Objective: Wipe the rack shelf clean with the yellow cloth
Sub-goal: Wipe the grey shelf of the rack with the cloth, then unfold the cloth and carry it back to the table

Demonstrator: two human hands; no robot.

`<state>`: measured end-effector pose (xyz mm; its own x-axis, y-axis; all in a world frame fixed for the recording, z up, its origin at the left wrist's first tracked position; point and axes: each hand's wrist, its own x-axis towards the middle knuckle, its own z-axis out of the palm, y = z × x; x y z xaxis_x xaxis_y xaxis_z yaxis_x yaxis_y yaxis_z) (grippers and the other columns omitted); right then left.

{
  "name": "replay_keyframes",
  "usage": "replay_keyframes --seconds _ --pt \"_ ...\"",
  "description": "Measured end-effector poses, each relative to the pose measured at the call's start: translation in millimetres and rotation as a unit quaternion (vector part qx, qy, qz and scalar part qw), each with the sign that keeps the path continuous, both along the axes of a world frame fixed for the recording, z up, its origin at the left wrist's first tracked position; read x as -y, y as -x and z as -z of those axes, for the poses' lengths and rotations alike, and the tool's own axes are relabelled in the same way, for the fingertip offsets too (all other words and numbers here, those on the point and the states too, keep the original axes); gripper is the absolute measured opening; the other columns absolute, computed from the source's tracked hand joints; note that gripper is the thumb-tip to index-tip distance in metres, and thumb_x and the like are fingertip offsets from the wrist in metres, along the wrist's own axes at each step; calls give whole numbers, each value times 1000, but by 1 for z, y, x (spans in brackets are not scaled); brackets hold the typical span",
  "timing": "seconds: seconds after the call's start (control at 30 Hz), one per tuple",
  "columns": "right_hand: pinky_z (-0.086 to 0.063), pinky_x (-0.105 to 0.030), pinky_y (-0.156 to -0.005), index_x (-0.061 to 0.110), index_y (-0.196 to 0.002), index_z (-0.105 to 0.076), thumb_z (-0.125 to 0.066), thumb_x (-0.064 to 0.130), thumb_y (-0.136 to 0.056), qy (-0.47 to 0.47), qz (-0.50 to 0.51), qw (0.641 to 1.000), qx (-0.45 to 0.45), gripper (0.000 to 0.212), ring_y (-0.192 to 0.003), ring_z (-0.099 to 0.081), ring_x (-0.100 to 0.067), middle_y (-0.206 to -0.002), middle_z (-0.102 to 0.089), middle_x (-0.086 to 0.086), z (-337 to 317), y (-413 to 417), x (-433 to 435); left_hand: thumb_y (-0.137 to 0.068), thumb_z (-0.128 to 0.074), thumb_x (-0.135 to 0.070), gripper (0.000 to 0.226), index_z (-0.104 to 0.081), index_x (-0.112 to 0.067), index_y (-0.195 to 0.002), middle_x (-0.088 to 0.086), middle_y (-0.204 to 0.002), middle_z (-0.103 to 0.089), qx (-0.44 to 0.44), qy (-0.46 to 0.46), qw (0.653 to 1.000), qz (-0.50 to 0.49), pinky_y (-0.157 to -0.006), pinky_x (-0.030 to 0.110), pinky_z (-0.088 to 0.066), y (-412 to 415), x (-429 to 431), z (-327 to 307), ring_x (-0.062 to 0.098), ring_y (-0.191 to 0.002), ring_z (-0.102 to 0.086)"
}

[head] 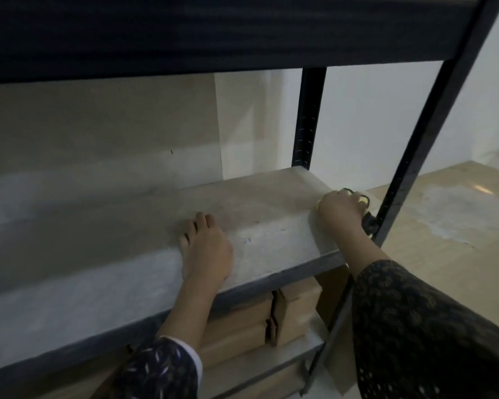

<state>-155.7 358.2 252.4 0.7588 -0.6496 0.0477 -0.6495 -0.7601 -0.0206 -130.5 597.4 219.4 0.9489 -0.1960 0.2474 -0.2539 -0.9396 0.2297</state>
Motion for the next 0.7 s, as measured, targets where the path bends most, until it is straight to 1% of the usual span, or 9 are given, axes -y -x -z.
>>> replay_keyframes --seconds 0.07,0.2,0.33,0.43,0.5,0.57,0.63,0.67,0.7 --pt "-31 -50 -103 -1 -135 -40 -37 20 -92 29 -42 999 -14 49 -124 -35 -39 -135 -42 -20 1 16 -9 -93 -35 -12 43 -33 -2 -135 14 -142 -29 -2 0 1000 4 -99 44 -32 0 0 -1 33 -124 -34" --pt "-34 -47 -104 -4 -137 -35 -36 15 -96 70 -55 995 -34 45 -126 -37 -40 -139 -41 -21 3 45 -22 -93 -36 -12 42 -32 -2 -134 14 -141 -29 -11 -7 1000 2 -101 45 -31 1 1 -3 35 -124 -32" --pt "-38 -45 -101 -3 -133 -41 -42 14 -97 87 -53 995 -7 40 -126 -39 -40 -136 -46 -20 9 76 -34 -92 -39 -11 42 -34 -1 -133 15 -138 -33 -4 -7 1000 -1 -100 46 -32 3 1 -6 34 -123 -34" --pt "-42 -44 -101 0 -127 -49 -53 14 -93 77 -69 994 19 36 -126 -41 -37 -131 -51 -17 9 98 -40 -93 -38 -12 39 -39 1 -130 15 -135 -38 -12 -1 1000 21 -100 45 -35 4 -5 -9 33 -121 -38" --pt "-43 -43 -97 1 -116 -55 -54 8 -92 59 -84 993 57 25 -119 -45 -36 -122 -56 -16 6 111 -43 -94 -37 -14 36 -46 2 -124 17 -130 -44 -18 25 999 44 -98 44 -38 10 -6 -13 34 -117 -43" --pt "-41 -40 -94 1 -107 -59 -50 5 -92 27 -82 994 67 18 -110 -51 -36 -115 -60 -17 -1 124 -49 -94 -37 -15 30 -52 0 -115 15 -123 -49 3 69 994 84 -93 42 -41 27 -5 -18 32 -111 -47" --pt "-43 -36 -84 -3 -105 -61 -47 5 -92 -78 -64 990 96 21 -104 -57 -37 -109 -62 -21 -11 137 -57 -95 -38 -15 21 -54 -6 -105 10 -114 -50 15 149 977 151 -84 34 -42 56 0 -21 24 -99 -50" --pt "-43 -35 -79 -5 -106 -62 -46 6 -92 -133 -62 982 118 24 -102 -59 -38 -107 -63 -22 -16 143 -61 -96 -38 -14 19 -55 -8 -99 8 -109 -52 3 190 965 183 -77 28 -42 74 4 -23 20 -92 -50" --pt "-43 -35 -76 -5 -109 -63 -46 6 -92 -167 -74 973 145 26 -99 -60 -37 -106 -65 -22 -19 148 -67 -97 -37 -15 21 -57 -8 -95 8 -103 -55 -23 227 952 203 -72 23 -41 91 9 -23 18 -86 -51"
